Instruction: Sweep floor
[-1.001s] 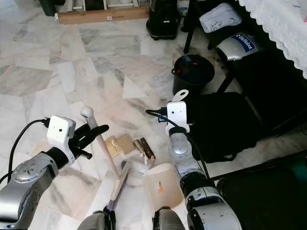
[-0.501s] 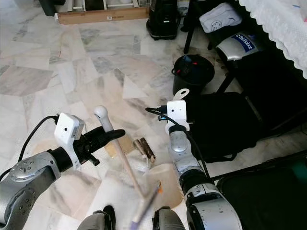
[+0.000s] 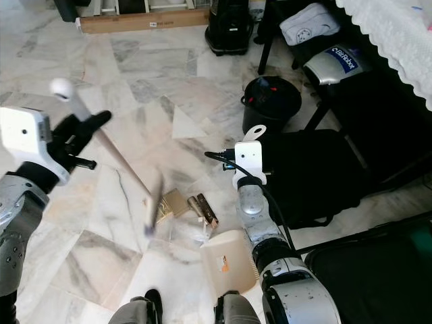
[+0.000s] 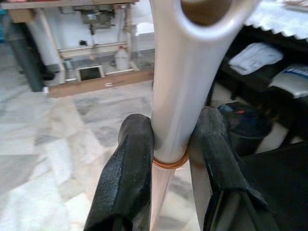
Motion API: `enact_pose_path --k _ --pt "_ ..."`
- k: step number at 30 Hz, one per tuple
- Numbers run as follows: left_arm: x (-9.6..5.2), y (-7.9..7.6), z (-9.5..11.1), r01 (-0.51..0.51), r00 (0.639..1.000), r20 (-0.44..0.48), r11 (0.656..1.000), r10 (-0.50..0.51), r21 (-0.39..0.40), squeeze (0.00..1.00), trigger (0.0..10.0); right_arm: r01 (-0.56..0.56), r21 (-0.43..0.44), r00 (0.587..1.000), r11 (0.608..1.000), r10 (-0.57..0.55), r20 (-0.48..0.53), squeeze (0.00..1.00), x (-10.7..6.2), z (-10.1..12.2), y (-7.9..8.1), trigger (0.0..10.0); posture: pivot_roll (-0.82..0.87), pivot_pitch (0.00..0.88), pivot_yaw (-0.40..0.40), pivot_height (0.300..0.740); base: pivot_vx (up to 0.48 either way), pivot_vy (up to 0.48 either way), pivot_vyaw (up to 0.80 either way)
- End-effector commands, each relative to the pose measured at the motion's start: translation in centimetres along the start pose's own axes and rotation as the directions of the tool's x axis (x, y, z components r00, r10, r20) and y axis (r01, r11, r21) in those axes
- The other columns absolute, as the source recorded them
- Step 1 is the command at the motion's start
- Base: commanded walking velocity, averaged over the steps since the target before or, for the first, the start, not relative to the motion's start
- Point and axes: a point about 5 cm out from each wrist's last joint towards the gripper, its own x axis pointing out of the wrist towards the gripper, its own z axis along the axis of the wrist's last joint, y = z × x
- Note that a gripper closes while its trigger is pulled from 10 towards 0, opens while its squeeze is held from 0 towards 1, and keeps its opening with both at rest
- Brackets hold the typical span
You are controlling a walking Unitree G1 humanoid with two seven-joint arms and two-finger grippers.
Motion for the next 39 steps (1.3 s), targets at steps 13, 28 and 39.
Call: enact_pose_path --k 13,28,39 --pt "0.0 -1.9 -5.2 0.053 0.995 -0.093 0.996 -0.046 0.074 0.0 10.0 0.001 -0.016 1.0 1.0 -0.002 -0.02 0.0 -0.1 -0.5 -0.2 10.0 -0.01 0.323 -0.066 0.74 0.0 0.0 0.0" --pt "-0.2 -3.1 -7.0 0.098 0.989 -0.116 0.995 -0.094 0.031 0.0 10.0 0.001 -0.014 1.0 1.0 -0.001 -0.022 0.0 -0.2 -0.6 -0.2 10.0 -0.01 0.327 -0.067 0.74 0.0 0.0 0.0" --pt "0.5 -3.3 -6.6 0.046 0.998 -0.047 0.999 -0.045 0.013 0.0 10.0 0.004 -0.006 1.0 1.0 -0.004 -0.013 0.0 -0.2 -0.5 -0.2 10.0 -0.01 0.328 -0.066 0.74 0.0 0.0 0.0"
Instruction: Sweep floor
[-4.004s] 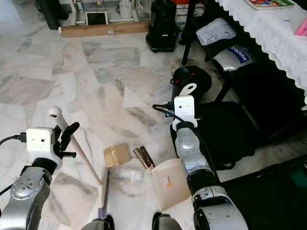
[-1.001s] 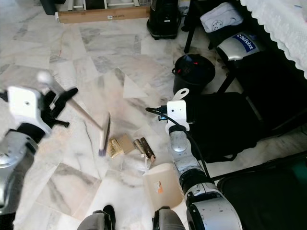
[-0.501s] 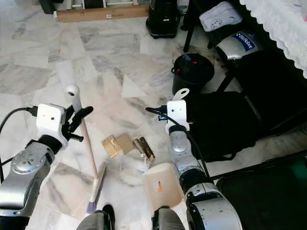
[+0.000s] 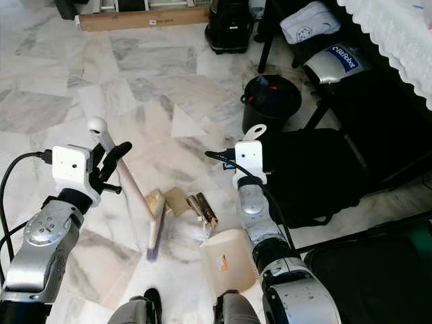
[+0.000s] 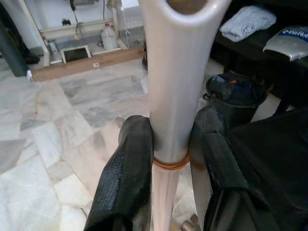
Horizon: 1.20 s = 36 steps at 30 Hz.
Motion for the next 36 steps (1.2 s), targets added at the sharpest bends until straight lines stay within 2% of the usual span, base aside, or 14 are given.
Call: enact_pose_path --k 1,3,6,11,14,19,24,27,32,34,36 --pt "0.0 -0.5 0.0 0.024 1.0 0.012 1.0 -0.024 0.001 0.0 10.0 0.002 -0.01 1.0 1.0 -0.002 -0.018 0.0 -0.2 -0.5 -0.2 10.0 -0.02 0.328 -0.066 0.74 0.0 0.0 0.0" --pt "0.0 -0.6 -0.3 0.036 0.999 0.004 0.999 -0.036 -0.008 0.0 10.0 0.002 -0.009 1.0 1.0 -0.002 -0.017 0.0 -0.2 -0.5 -0.2 10.0 -0.02 0.328 -0.066 0.74 0.0 0.0 0.0" --pt "0.1 -0.9 -1.2 0.069 0.997 -0.028 0.996 -0.071 -0.062 0.0 10.0 0.006 -0.01 1.0 1.0 -0.006 -0.016 0.0 -0.2 -0.6 -0.3 10.0 -0.02 0.328 -0.068 0.74 0.0 0.0 0.0" --pt "0.2 -1.0 -2.2 0.081 0.995 -0.054 0.993 -0.086 -0.081 0.0 10.0 0.006 -0.011 1.0 1.0 -0.006 -0.015 0.0 -0.2 -0.6 -0.4 10.0 -0.03 0.328 -0.07 0.74 0.0 0.0 0.0" --pt "0.4 -1.9 -2.9 0.168 0.98 -0.09 0.979 -0.179 -0.119 0.0 10.0 0.005 -0.014 1.0 1.0 -0.005 -0.015 0.0 -0.2 -0.6 -0.5 10.0 -0.04 0.328 -0.076 0.74 0.0 0.0 0.0" --pt "0.3 -2.4 -3.0 0.217 0.967 -0.099 0.963 -0.234 -0.163 0.0 10.0 0.003 -0.014 1.0 1.0 -0.003 -0.018 0.0 -0.2 -0.7 -0.5 10.0 -0.04 0.325 -0.079 0.74 0.0 0.0 0.0" --pt "0.0 -2.9 -2.9 0.309 0.934 -0.107 0.921 -0.341 -0.237 0.0 10.0 -0.005 -0.013 1.0 1.0 0.004 -0.018 0.0 -0.2 -0.6 -0.3 10.0 -0.03 0.32 -0.08 0.74 0.0 0.0 0.0" --pt "-0.1 -2.9 -2.8 0.335 0.921 -0.115 0.907 -0.372 -0.253 0.0 10.0 -0.005 -0.013 1.0 1.0 0.005 -0.019 0.0 -0.2 -0.6 -0.3 10.0 -0.03 0.319 -0.08 0.74 0.0 0.0 0.0" --pt "-0.3 -2.2 -1.4 0.357 0.909 -0.082 0.864 -0.409 -0.356 0.0 10.0 -0.007 -0.013 1.0 1.0 0.007 -0.021 0.0 -0.1 -0.5 -0.3 10.0 -0.02 0.314 -0.078 0.74 0.0 0.0 0.0" --pt "-0.4 -2.2 -1.3 0.361 0.907 -0.077 0.857 -0.415 -0.369 0.0 10.0 -0.008 -0.012 1.0 1.0 0.007 -0.021 0.0 -0.1 -0.5 -0.3 10.0 -0.02 0.313 -0.078 0.74 0.0 0.0 0.0" --pt "-0.8 -1.9 -0.7 0.386 0.891 -0.058 0.819 -0.45 -0.424 0.0 10.0 -0.011 -0.011 1.0 1.0 0.011 -0.019 0.0 0.0 -0.4 -0.2 10.0 -0.01 0.31 -0.077 0.74 0.0 0.0 0.0"
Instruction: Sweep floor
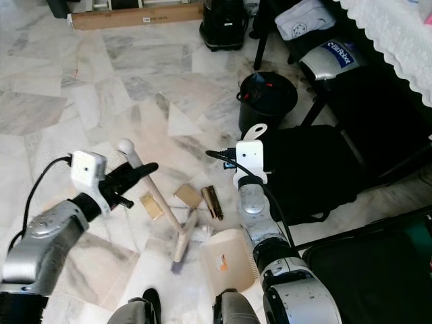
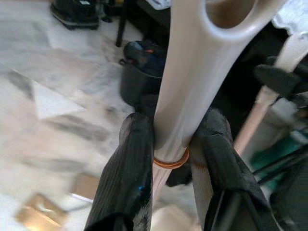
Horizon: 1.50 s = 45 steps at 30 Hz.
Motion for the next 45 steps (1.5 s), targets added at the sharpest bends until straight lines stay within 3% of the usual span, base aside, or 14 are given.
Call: enact_pose_path --k 1,6,8,13,16,19,25,36,45 --pt "-0.4 -1.1 0.0 0.095 0.995 0.003 0.992 -0.095 -0.088 0.0 10.0 -0.009 -0.014 1.0 1.0 0.009 -0.023 0.0 -0.1 -0.5 0.0 10.0 -0.01 0.31 -0.077 0.74 0.0 0.0 0.0" --pt "-1.0 -1.7 1.2 0.166 0.986 0.021 0.976 -0.164 -0.144 0.0 10.0 -0.011 -0.013 1.0 1.0 0.01 -0.023 0.0 -0.1 -0.4 0.0 10.0 0.0 0.305 -0.077 0.74 0.0 0.0 0.0" --pt "-1.0 -1.5 1.9 0.142 0.989 0.06 0.978 -0.134 -0.151 0.0 10.0 -0.011 -0.013 1.0 1.0 0.011 -0.022 0.0 0.0 -0.4 0.1 10.0 0.0 0.305 -0.076 0.74 0.0 0.0 0.0" --pt "-1.2 0.6 4.6 -0.084 0.971 0.217 0.991 0.105 -0.104 0.0 10.0 -0.012 -0.013 1.0 1.0 0.012 -0.02 0.0 0.0 -0.3 0.1 10.0 -0.01 0.302 -0.079 0.74 0.0 0.0 0.0" --pt "-1.7 1.3 6.1 -0.194 0.938 0.284 0.98 0.2 -0.05 0.0 10.0 -0.011 -0.013 1.0 1.0 0.011 -0.021 0.0 0.0 -0.3 0.0 10.0 0.0 0.303 -0.08 0.74 0.0 0.0 0.0" --pt "-1.9 1.3 6.7 -0.245 0.925 0.302 0.969 0.229 0.017 0.0 10.0 -0.012 -0.013 1.0 1.0 0.011 -0.021 0.0 0.1 -0.3 0.0 10.0 0.0 0.303 -0.08 0.74 0.0 0.0 0.0" --pt "-2.1 1.1 5.7 -0.263 0.937 0.256 0.962 0.238 0.069 0.0 10.0 -0.016 -0.013 1.0 1.0 0.015 -0.02 0.0 0.0 -0.3 0.1 10.0 0.0 0.302 -0.082 0.74 0.0 0.0 0.0" --pt "-1.8 1.0 2.8 -0.274 0.958 0.153 0.93 0.242 0.245 0.0 10.0 -0.015 -0.016 1.0 1.0 0.015 -0.019 0.0 0.1 -0.3 0.0 10.0 -0.01 0.304 -0.088 0.74 0.0 0.0 0.0" --pt "-1.6 1.2 3.2 -0.304 0.947 0.197 0.905 0.253 0.298 0.0 10.0 -0.017 -0.018 1.0 1.0 0.017 -0.018 0.0 0.0 -0.3 -0.1 10.0 -0.02 0.304 -0.092 0.74 0.0 0.0 0.0"
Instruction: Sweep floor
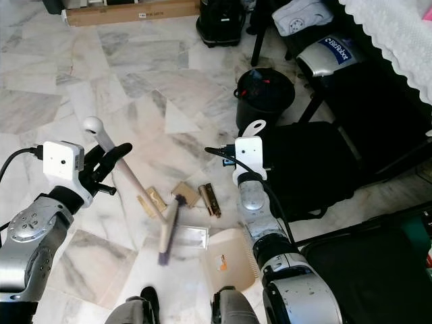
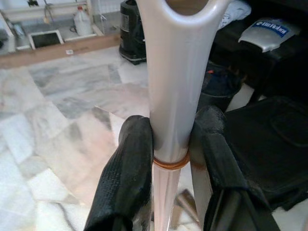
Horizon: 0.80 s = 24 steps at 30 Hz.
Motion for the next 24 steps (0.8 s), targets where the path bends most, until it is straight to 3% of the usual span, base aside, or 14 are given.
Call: enact_pose_path --k 1,7,16,24 --pt "0.0 0.2 0.5 -0.008 0.999 0.037 1.0 0.007 0.03 0.0 10.0 -0.005 -0.021 1.0 1.0 0.005 -0.025 0.0 -0.3 -0.9 -0.2 10.0 -0.02 0.304 -0.092 0.74 0.0 0.0 0.0" --pt "-0.3 0.0 -0.2 0.013 1.0 0.008 0.998 -0.014 0.053 0.0 10.0 -0.008 -0.02 1.0 1.0 0.008 -0.025 0.0 -0.3 -0.8 -0.1 10.0 -0.02 0.307 -0.093 0.74 0.0 0.0 0.0" --pt "-1.2 -2.0 -2.7 0.166 0.98 -0.124 0.984 -0.157 0.066 0.0 10.0 -0.01 -0.02 1.0 1.0 0.01 -0.025 0.0 -0.3 -0.8 -0.1 10.0 -0.02 0.309 -0.092 0.74 0.0 0.0 0.0" --pt "-1.7 -3.0 -3.9 0.247 0.95 -0.192 0.969 -0.245 -0.012 0.0 10.0 -0.01 -0.02 1.0 1.0 0.01 -0.026 0.0 -0.3 -0.8 -0.1 10.0 -0.02 0.311 -0.093 0.74 0.0 0.0 0.0"
